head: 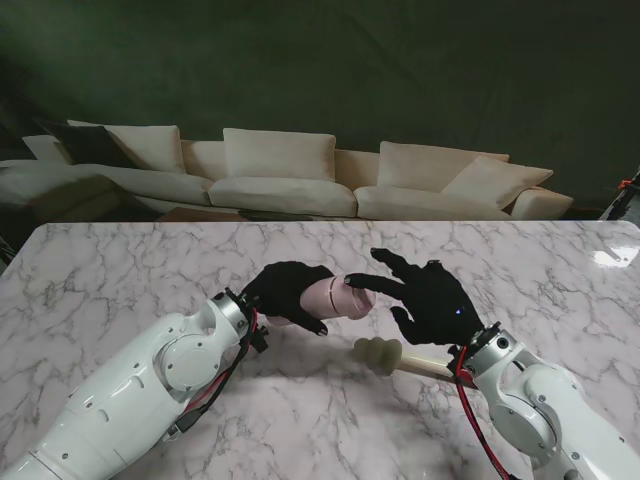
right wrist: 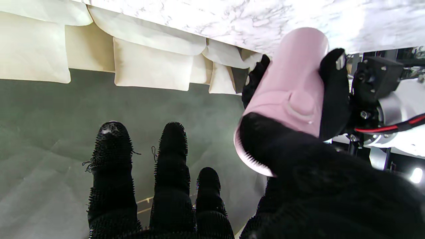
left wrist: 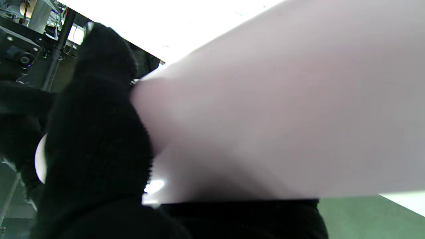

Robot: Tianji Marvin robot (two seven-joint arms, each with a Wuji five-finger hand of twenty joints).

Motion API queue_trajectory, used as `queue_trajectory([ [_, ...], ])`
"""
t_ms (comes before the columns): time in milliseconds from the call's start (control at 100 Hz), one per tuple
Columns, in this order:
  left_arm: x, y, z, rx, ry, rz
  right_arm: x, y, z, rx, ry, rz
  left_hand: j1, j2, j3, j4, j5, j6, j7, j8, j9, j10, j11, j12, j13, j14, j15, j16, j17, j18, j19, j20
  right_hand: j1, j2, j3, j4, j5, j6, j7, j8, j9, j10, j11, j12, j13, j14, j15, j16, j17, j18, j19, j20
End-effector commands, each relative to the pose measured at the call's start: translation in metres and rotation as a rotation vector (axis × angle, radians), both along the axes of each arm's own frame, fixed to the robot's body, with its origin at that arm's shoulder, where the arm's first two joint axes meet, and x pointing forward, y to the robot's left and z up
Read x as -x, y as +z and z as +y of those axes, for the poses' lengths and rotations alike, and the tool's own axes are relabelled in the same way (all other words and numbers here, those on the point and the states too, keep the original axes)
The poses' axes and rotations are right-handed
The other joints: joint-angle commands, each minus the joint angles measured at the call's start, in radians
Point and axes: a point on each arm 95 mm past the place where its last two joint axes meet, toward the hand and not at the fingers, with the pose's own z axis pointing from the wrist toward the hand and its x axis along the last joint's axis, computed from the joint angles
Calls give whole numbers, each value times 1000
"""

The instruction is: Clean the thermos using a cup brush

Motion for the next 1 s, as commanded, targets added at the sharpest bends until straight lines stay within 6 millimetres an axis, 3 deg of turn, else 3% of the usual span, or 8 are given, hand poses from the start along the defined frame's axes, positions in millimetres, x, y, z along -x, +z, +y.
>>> queue_trajectory([
  [0, -1, 4, -3, 2, -12, -5, -6, -2, 0, 15, -10, 7, 328, 515, 241, -7, 90, -210, 128, 27, -1, -52, 32, 6, 90, -86, 193, 56, 40, -113, 124, 46, -69, -39, -70, -34, -17, -11, 15, -23, -26, 4, -32, -10, -22, -19, 22, 25, -19, -16, -6, 21],
  [170, 0, 3, -3, 2, -15, -4, -15, -3, 6, 19, -7, 0, 327, 515, 242, -6, 90, -210, 128, 27, 0, -52, 32, 6, 91, -87, 194, 56, 39, -113, 123, 46, -121, -75, -148, -57, -18, 8, 24, -21, -25, 6, -4, 5, -3, -24, 62, 53, -6, -31, 19, 42],
  [250, 0, 3, -3, 3, -15, -4, -18, -3, 8, 15, -9, -14, 328, 515, 242, -7, 90, -210, 128, 27, -1, -52, 32, 6, 90, -87, 193, 56, 40, -113, 123, 46, -100, -65, -145, -62, -4, 5, 92, 7, -24, 1, 122, 60, 23, -36, 98, 75, 19, -46, 41, 58],
  [360, 0, 3, -4, 5, -15, -4, -21, -5, 13, -13, -6, -35, 328, 515, 242, -7, 89, -210, 127, 27, -1, -52, 32, 6, 91, -87, 194, 56, 40, -113, 124, 46, -142, -54, -179, -84, 66, 21, 269, 71, -19, -24, 274, 114, 73, -61, 169, 117, 58, -59, 82, 82],
  [510, 0, 3, -4, 7, -16, -4, -23, -9, 20, -64, 2, -49, 329, 515, 242, -7, 90, -209, 127, 27, -1, -52, 32, 6, 91, -85, 194, 56, 40, -113, 124, 46, -209, -16, -259, -119, 157, 76, 499, 154, 74, -63, 322, 131, 138, -84, 239, 157, 98, -56, 117, 101],
  [610, 1, 4, -5, 7, -17, -3, -25, -11, 25, -108, -2, -49, 328, 516, 242, -7, 90, -210, 128, 27, -1, -52, 32, 6, 91, -86, 194, 56, 40, -113, 123, 46, -255, 45, -267, -136, 271, 132, 594, 172, 199, -98, 361, 150, 215, -96, 290, 180, 128, -50, 136, 107],
  [730, 1, 4, -6, 6, -18, -1, -27, -12, 29, -150, -8, -30, 327, 516, 241, -7, 89, -210, 127, 27, -1, -52, 31, 5, 90, -87, 193, 56, 40, -114, 123, 46, -296, 164, -332, -153, 405, 172, 640, 129, 394, -126, 390, 174, 271, -95, 329, 207, 127, -26, 155, 119],
  [990, 3, 4, -6, 7, -17, 2, -27, -15, 36, -192, -21, 7, 328, 514, 242, -7, 90, -209, 126, 26, 0, -50, 32, 5, 93, -88, 193, 55, 43, -114, 123, 46, -344, 386, -533, -145, 687, 248, 655, 60, 565, -98, 374, 174, 341, -54, 357, 227, 140, 6, 188, 147],
])
